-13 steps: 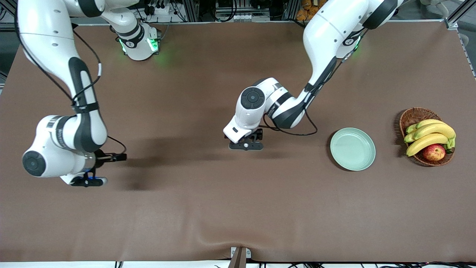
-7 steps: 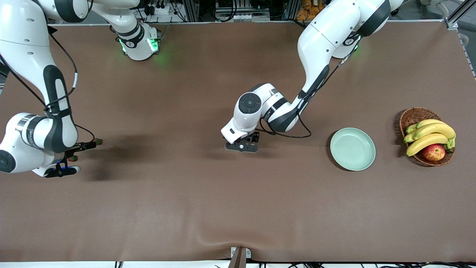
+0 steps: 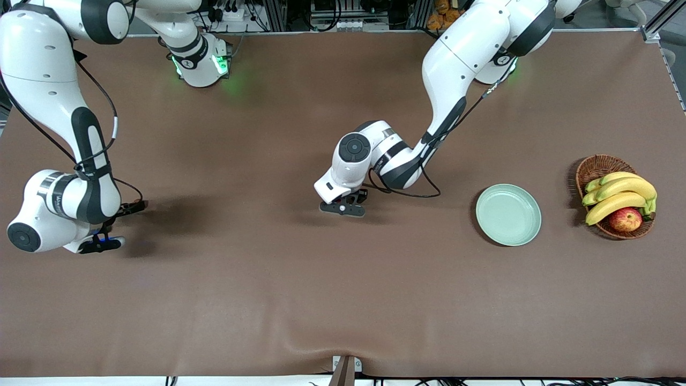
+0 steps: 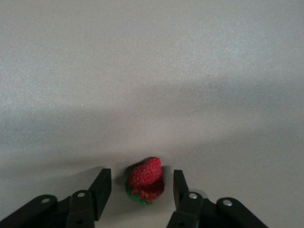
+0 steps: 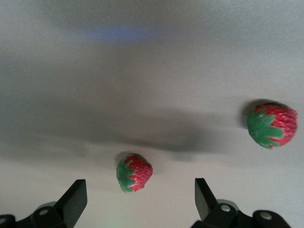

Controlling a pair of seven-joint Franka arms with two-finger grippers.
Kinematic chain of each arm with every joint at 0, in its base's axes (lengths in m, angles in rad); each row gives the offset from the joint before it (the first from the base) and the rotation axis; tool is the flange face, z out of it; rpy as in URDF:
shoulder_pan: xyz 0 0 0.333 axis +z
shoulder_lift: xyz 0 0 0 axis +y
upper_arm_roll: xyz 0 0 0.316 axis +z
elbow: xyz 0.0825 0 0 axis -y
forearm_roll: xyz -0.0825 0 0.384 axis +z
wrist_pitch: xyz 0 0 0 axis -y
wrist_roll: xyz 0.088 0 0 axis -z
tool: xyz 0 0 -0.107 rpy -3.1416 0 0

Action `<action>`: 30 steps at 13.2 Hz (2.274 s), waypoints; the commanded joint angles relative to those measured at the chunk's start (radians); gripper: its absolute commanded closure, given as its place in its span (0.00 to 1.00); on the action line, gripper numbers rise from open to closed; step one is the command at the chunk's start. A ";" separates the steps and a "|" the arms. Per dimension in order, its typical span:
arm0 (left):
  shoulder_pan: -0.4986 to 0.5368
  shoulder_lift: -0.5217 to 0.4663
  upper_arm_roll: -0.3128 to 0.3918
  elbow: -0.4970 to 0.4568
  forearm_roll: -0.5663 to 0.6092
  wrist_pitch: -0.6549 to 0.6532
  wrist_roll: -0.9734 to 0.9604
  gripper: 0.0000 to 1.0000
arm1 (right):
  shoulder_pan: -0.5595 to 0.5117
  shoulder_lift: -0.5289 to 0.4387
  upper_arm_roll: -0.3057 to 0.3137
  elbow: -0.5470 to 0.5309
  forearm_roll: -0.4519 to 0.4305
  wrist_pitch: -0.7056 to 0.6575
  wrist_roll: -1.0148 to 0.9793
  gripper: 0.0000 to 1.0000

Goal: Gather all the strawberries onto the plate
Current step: 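Grasp the strawberry with the left gripper while the right gripper withdraws, then carry the strawberry onto the green plate and open the left gripper, then grasp the second strawberry with the right gripper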

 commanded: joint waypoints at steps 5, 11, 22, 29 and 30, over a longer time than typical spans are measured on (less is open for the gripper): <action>-0.012 0.002 0.012 0.026 0.069 0.014 -0.004 1.00 | -0.007 0.005 0.009 -0.039 -0.019 0.007 -0.009 0.23; 0.212 -0.316 0.000 -0.177 0.080 -0.291 0.020 1.00 | -0.003 0.011 0.010 -0.042 -0.013 0.000 -0.009 0.71; 0.659 -0.426 0.001 -0.372 0.020 -0.470 0.290 1.00 | 0.064 -0.035 0.291 0.102 0.359 -0.001 0.291 1.00; 0.739 -0.352 0.003 -0.365 0.060 -0.271 0.315 0.00 | 0.460 -0.004 0.291 0.119 0.707 0.279 0.472 1.00; 0.729 -0.372 0.000 -0.363 0.057 -0.277 0.307 0.00 | 0.521 0.010 0.291 0.119 0.707 0.342 0.515 1.00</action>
